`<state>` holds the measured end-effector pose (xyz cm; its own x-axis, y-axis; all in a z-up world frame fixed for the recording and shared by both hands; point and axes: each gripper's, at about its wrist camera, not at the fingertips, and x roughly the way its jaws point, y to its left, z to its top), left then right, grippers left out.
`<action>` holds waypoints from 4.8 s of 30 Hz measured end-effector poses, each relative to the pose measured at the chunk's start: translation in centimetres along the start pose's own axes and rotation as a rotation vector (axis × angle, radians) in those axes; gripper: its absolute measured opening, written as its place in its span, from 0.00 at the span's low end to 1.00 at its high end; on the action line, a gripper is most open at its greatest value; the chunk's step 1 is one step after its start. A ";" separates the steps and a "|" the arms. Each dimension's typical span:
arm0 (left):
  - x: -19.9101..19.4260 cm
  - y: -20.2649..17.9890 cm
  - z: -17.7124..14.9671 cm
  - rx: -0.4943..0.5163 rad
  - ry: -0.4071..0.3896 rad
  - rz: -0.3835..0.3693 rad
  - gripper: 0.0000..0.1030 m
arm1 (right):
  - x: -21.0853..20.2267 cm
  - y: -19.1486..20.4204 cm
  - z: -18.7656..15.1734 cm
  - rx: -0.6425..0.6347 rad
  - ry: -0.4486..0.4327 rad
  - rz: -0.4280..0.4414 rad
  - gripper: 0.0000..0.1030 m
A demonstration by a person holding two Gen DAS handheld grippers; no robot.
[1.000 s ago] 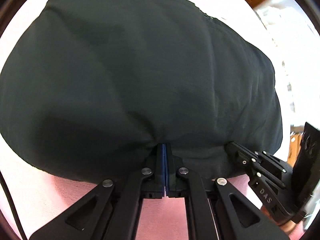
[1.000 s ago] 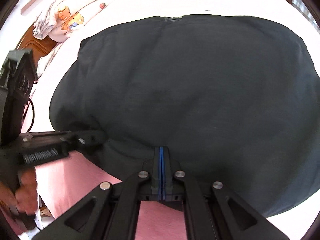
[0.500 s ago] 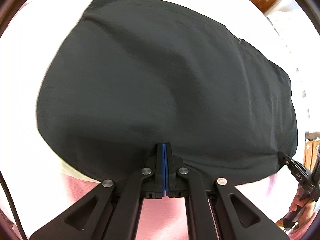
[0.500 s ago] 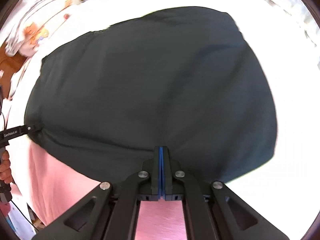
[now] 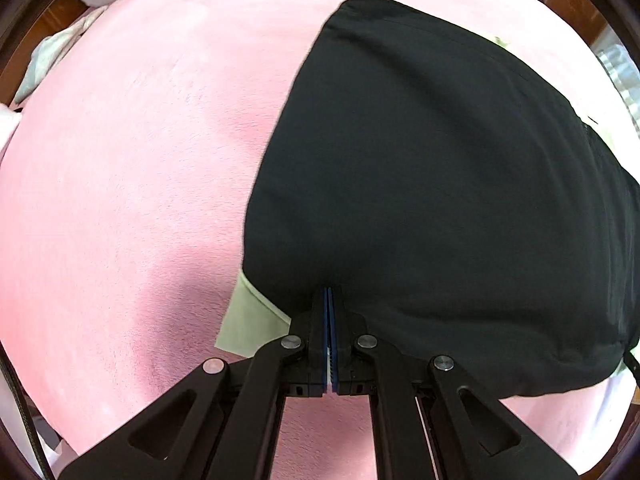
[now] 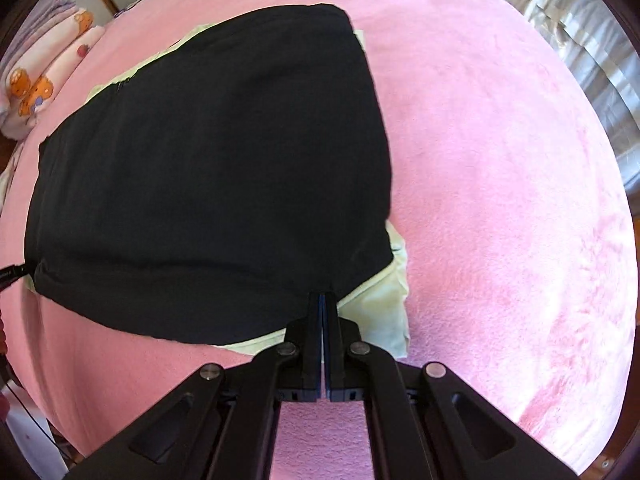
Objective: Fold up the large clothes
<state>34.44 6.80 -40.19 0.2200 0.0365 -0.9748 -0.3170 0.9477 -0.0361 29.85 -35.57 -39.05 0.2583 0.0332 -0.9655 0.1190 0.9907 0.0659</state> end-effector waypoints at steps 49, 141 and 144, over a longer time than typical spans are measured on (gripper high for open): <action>3.1 -22.5 13.0 0.254 0.019 -0.377 0.02 | 6.9 19.1 18.6 -0.096 -0.155 0.370 0.00; -6.0 5.7 6.8 -0.291 -0.079 -0.107 0.66 | -5.2 7.7 15.6 0.067 -0.259 0.179 0.23; -5.9 7.1 4.2 -0.349 -0.042 -0.108 0.74 | -5.2 9.7 15.2 0.039 -0.250 0.209 0.37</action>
<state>34.76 14.65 -33.76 0.3050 -0.0382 -0.9516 -0.5836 0.7821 -0.2185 44.25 -28.13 -29.60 0.5078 0.1969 -0.8387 0.0741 0.9600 0.2702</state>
